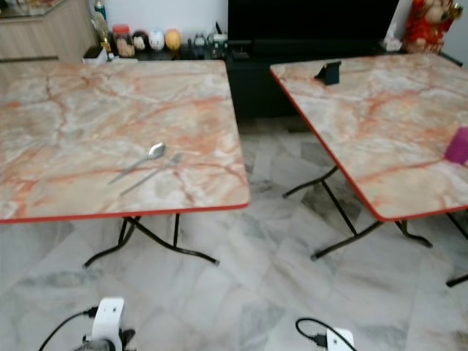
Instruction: Setting the table
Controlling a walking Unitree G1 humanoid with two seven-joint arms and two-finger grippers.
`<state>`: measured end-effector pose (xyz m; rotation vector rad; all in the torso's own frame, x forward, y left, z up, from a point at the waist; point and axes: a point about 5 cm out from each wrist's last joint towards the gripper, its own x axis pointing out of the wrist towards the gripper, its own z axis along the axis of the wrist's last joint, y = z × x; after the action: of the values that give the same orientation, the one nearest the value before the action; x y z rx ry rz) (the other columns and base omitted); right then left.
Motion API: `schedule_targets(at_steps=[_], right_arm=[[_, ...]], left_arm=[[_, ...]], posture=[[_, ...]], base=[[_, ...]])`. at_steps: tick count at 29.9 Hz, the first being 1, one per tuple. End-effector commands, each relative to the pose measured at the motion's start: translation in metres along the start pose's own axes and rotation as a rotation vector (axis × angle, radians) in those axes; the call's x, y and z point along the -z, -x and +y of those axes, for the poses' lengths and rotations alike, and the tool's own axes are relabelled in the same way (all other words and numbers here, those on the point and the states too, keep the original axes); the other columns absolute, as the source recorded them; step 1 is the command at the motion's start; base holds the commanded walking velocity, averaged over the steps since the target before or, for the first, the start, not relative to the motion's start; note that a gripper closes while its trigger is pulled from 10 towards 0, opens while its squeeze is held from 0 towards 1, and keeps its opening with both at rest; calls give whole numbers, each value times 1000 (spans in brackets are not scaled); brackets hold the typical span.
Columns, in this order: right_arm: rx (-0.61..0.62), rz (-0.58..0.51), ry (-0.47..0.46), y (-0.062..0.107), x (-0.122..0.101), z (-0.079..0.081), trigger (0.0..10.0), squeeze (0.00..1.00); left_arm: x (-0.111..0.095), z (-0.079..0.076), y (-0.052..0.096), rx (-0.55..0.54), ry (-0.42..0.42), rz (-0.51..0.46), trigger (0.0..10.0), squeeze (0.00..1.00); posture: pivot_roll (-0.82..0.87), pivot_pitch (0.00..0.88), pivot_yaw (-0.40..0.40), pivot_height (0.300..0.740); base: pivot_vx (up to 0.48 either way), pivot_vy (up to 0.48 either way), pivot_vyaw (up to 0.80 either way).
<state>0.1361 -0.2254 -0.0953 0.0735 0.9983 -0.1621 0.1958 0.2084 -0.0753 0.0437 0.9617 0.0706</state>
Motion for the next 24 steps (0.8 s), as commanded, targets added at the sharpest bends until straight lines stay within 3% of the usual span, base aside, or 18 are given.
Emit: schedule_targets(at_steps=[1, 24], right_arm=[[10, 0, -6, 1, 1, -3, 10000, 0], [5, 5, 17, 1, 3, -3, 10000, 0]], left_arm=[[4, 0, 0, -3, 2, 18, 10000, 0], [4, -1, 0, 2, -13, 19, 10000, 0]], posture=[[-20, 0, -30, 740], [-32, 0, -20, 740]], base=[[0, 315, 0], [0, 316, 0]])
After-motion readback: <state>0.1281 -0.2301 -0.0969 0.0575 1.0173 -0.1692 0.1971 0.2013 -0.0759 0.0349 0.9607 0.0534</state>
